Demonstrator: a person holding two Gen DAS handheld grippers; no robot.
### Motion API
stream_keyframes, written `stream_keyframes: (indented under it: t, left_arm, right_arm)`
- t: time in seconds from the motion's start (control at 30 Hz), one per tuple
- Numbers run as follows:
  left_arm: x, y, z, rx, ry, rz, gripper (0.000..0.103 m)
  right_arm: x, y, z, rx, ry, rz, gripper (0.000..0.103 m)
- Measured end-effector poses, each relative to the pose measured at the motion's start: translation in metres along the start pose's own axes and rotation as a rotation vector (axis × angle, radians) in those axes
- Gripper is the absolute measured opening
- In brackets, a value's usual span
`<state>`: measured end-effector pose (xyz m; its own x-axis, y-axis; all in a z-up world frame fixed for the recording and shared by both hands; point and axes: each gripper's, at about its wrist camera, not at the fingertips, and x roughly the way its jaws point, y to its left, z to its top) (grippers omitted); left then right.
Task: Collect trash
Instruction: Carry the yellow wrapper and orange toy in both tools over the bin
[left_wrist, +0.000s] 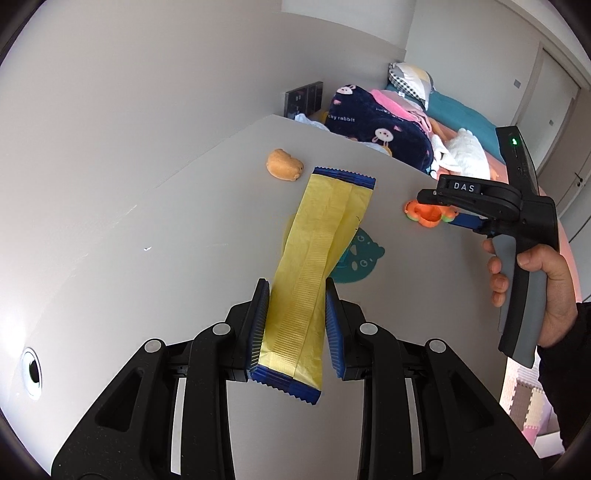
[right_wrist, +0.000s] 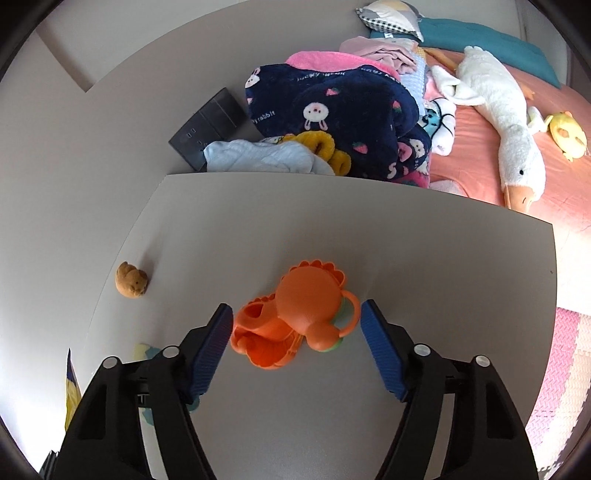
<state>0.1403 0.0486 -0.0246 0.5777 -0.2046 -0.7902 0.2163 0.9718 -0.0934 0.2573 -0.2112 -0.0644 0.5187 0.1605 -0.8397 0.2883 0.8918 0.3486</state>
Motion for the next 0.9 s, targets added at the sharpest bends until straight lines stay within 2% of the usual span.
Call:
stream_keyframes:
  t: [0.17,0.2,0.47,0.9]
  left_arm:
    - [0.001,-0.001,-0.001,-0.002,0.005,-0.005,0.029]
    - [0.001,-0.001,-0.001,-0.002,0.005,-0.006,0.029]
    - [-0.004,-0.007,0.000,0.005,-0.003,-0.016,0.029]
    - [-0.023,-0.052,-0.003,0.040,-0.021,-0.087,0.029]
  right_arm:
    - [0.007,0.010,0.004,-0.044,0.008,-0.010,0.056]
    - [0.007,0.012,0.003,-0.057,0.016,0.000,0.044]
    - [-0.008,0.009,-0.012,-0.100,0.025,0.033,0.043]
    - [-0.090,-0.025,-0.029,-0.145,-0.022,0.016,0.043]
